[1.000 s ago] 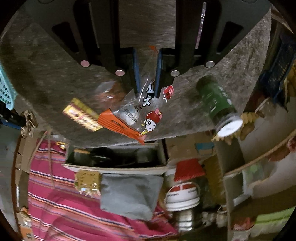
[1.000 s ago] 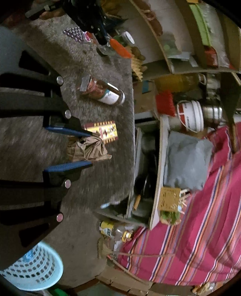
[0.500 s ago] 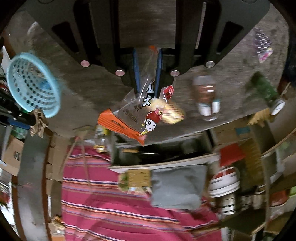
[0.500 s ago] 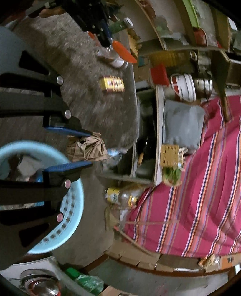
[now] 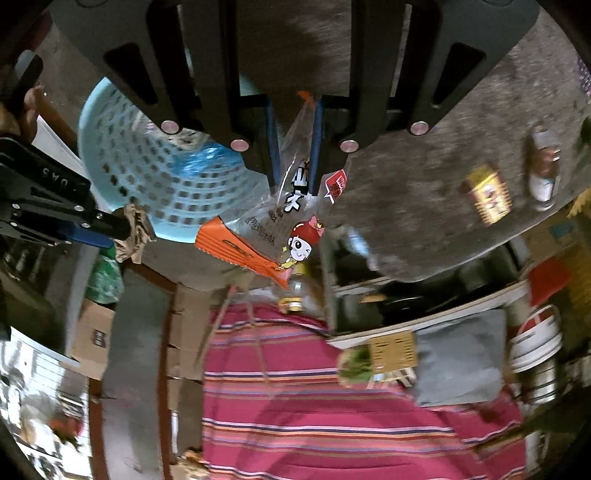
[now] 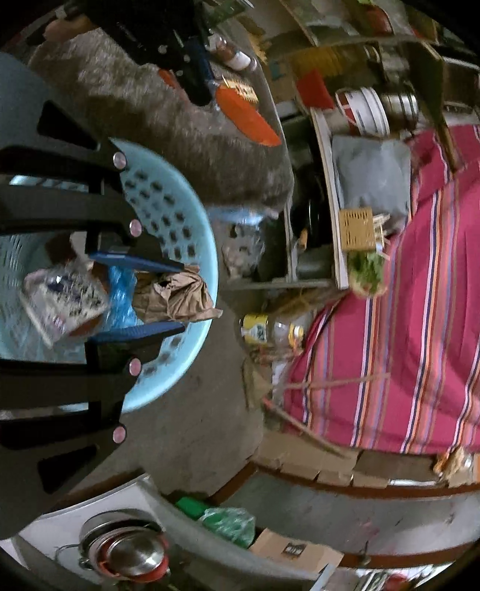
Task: Collect trash
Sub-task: 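Carry the snack bag and brown paper to the basket and open both tools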
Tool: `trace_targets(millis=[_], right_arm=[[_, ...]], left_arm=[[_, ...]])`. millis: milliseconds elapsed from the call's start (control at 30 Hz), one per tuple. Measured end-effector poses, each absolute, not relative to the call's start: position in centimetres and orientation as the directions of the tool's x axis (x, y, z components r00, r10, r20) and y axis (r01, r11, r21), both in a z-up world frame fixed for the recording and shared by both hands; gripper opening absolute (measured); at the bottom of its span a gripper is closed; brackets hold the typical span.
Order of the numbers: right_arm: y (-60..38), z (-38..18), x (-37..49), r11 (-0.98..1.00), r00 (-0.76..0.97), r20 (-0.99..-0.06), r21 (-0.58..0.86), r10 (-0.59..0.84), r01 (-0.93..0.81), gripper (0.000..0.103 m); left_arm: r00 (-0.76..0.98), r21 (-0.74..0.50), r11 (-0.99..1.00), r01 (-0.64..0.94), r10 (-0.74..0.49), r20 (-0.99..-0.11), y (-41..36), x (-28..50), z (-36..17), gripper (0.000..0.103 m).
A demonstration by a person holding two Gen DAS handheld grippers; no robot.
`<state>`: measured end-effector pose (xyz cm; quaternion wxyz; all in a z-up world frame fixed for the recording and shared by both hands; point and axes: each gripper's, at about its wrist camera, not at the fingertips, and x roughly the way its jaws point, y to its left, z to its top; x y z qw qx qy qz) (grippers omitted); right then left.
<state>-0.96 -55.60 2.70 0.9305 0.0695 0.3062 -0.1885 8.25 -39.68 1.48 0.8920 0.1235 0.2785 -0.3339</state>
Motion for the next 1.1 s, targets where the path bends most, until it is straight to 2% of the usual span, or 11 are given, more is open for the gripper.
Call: trace_targets(millis=[333,400,433,467,533,567,633,767,1000,1033,1100], right_arm=[[-57.3,2.0,-1.7,0.905,0.727,-0.608,0.031,-0.319,0.424,0.027],[-57.4,1.9,-1.8,0.902,0.723,-0.61,0.032,-0.324,0.431,0.027],[-57.5,1.8,-1.9,0.899,0.721,-0.611,0.036,-0.325,0.436,0.027],[-57.7,1.8,-2.0,0.897,0.72,-0.613,0.04,-0.325,0.439,0.027],[-57.8,1.7,-1.8,0.895,0.718,-0.617,0.046,-0.323,0.443,0.028],[-57.7,1.6,-1.8,0.896,0.717,-0.618,0.045,-0.323,0.443,0.028],[-57.6,1.5,-1.5,0.898,0.716,-0.621,0.041,-0.32,0.437,0.028],[-57.0,1.1,-0.7,0.907,0.719,-0.629,0.052,-0.295,0.417,0.028],[-55.2,-0.9,1.2,0.921,0.714,-0.656,0.074,-0.244,0.383,0.03],[-54.9,-1.0,1.4,0.92,0.718,-0.653,0.082,-0.24,0.382,0.032],[-54.7,-1.2,1.5,0.915,0.717,-0.652,0.087,-0.246,0.393,0.053]], left_arm=[[0.528,0.022,0.668,0.744,-0.567,-0.632,-45.8,7.2,0.6,0.015],[0.527,0.031,0.663,0.748,-0.565,-0.635,-46.1,7.1,0.5,0.017],[0.527,0.032,0.664,0.747,-0.564,-0.636,-46.0,7.1,0.6,0.026],[0.528,0.031,0.665,0.746,-0.563,-0.636,-45.9,7.2,0.6,0.044],[0.547,0.032,0.681,0.731,-0.557,-0.625,-45.2,7.4,0.8,0.068],[0.561,0.034,0.691,0.722,-0.556,-0.614,-44.7,7.4,1.1,0.071],[0.57,0.023,0.704,0.71,-0.555,-0.606,-44.0,7.7,1.5,0.073],[0.626,0.007,0.767,0.642,-0.518,-0.583,-41.5,8.3,2.1,0.087],[0.712,-0.002,0.847,0.532,-0.449,-0.54,-35.1,8.5,3.0,0.094],[0.718,-0.003,0.851,0.525,-0.445,-0.536,-34.4,8.4,3.2,0.095],[0.734,-0.002,0.862,0.507,-0.433,-0.523,-32.3,8.1,3.6,0.097]])
